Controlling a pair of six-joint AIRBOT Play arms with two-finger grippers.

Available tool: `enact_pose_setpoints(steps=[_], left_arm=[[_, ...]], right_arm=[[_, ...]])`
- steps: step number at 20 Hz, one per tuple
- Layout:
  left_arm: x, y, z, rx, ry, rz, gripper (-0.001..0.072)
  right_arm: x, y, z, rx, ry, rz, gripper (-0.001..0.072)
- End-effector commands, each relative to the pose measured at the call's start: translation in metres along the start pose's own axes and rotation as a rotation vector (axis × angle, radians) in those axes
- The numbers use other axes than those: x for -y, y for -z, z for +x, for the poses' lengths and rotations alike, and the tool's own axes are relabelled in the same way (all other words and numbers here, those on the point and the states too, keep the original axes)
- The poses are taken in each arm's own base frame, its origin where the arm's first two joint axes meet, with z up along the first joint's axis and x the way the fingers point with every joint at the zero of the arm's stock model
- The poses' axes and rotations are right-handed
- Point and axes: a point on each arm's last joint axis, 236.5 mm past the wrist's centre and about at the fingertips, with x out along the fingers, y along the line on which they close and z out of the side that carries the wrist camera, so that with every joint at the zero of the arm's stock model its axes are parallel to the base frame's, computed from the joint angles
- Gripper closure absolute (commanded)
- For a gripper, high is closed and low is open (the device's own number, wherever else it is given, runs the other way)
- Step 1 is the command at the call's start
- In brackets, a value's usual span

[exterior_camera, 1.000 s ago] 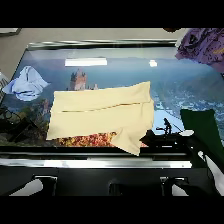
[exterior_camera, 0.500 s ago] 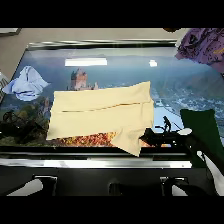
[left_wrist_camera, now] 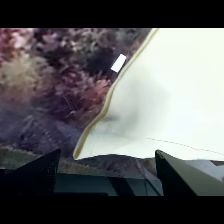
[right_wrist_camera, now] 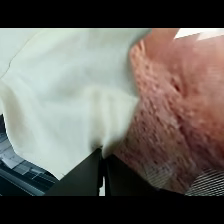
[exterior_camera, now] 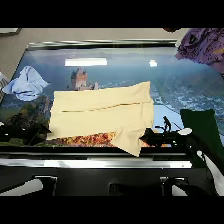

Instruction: Fold the clothes and pants, and hang the long-sleeved shirts on hangers.

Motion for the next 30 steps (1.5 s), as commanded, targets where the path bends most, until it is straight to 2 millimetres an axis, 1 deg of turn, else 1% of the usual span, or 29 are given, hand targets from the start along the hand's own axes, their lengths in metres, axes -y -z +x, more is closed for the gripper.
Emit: enact_pose_setpoints(steps=[1, 2, 3, 5, 8, 9, 10, 11, 14, 15, 17, 18, 19, 21, 23, 24, 25, 26, 27, 28, 30], left_arm=[[0.005, 0.002, 0.009, -0.024, 0.03, -0.004, 0.002], [0.006, 0.003, 0.011, -0.037, 0.03, -0.001, 0.0044], [0.007, 0.005, 0.014, -0.046, 0.029, 0.0, 0.0166], [0.007, 0.005, 0.017, -0.055, 0.029, 0.0, 0.0361], [0.01, 0.006, 0.018, -0.059, 0.04, -0.004, 0.0369], [0.01, 0.006, 0.018, -0.061, 0.038, -0.001, 0.0492], [0.01, 0.007, 0.018, -0.062, 0.039, 0.0, 0.0659], [0.011, 0.007, 0.018, -0.064, 0.039, 0.001, 0.0693], [0.016, 0.011, 0.011, -0.083, 0.05, 0.015, 0.0695], [0.02, 0.01, 0.004, -0.071, 0.049, 0.027, 0.0696], [0.016, 0.005, -0.016, -0.015, -0.016, -0.032, 0.0697], [0.013, 0.004, -0.03, 0.029, -0.059, -0.059, 0.0697], [0.011, 0.006, -0.044, 0.07, -0.094, -0.073, 0.0697], [0.008, 0.017, -0.067, 0.119, -0.15, -0.078, 0.0697], [0.008, 0.028, -0.087, 0.162, -0.191, -0.044, 0.0697], [0.007, 0.031, -0.094, 0.189, -0.209, -0.04, 0.0696], [0.01, 0.031, -0.099, 0.216, -0.204, -0.058, 0.0697], [0.014, 0.029, -0.101, 0.238, -0.193, -0.057, 0.0697], [0.019, 0.024, -0.101, 0.254, -0.193, -0.036, 0.0697], [0.026, 0.018, -0.099, 0.274, -0.193, -0.003, 0.0697], [0.042, 0.002, -0.094, 0.316, -0.193, 0.068, 0.0697]], right_arm=[[-0.002, 0.001, 0.0, -0.003, -0.007, 0.002, 0.0682], [-0.002, 0.001, 0.0, -0.005, -0.008, 0.002, 0.0682], [-0.003, 0.002, 0.0, -0.008, -0.009, 0.002, 0.0682], [-0.003, 0.002, 0.0, -0.007, -0.01, 0.003, 0.0682], [-0.003, 0.002, 0.0, -0.007, -0.01, 0.003, 0.0682], [-0.003, 0.002, 0.0, -0.007, -0.01, 0.003, 0.0682], [-0.003, 0.002, 0.0, -0.007, -0.01, 0.004, 0.0682], [-0.003, 0.002, 0.0, -0.007, -0.01, 0.003, 0.0683], [-0.006, 0.003, -0.002, -0.013, -0.014, -0.005, 0.0683], [-0.009, 0.004, -0.006, -0.011, -0.017, -0.024, 0.0684], [-0.016, 0.005, -0.018, 0.001, 0.001, -0.067, 0.0685], [-0.015, 0.009, -0.027, 0.003, 0.032, -0.102, 0.0686], [-0.01, 0.015, -0.035, -0.003, 0.077, -0.136, 0.0686], [0.004, 0.032, -0.056, -0.019, 0.183, -0.176, 0.0686], [0.008, 0.046, -0.078, -0.001, 0.245, -0.19, 0.0686], [0.008, 0.053, -0.088, 0.02, 0.267, -0.171, 0.0686], [0.005, 0.058, -0.097, 0.042, 0.271, -0.18, 0.0686], [-0.001, 0.06, -0.103, 0.071, 0.259, -0.205, 0.0687], [-0.006, 0.058, -0.108, 0.1, 0.252, -0.228, 0.0687], [-0.01, 0.05, -0.113, 0.129, 0.258, -0.256, 0.0687], [-0.024, 0.025, -0.12, 0.179, 0.258, -0.321, 0.0687]])
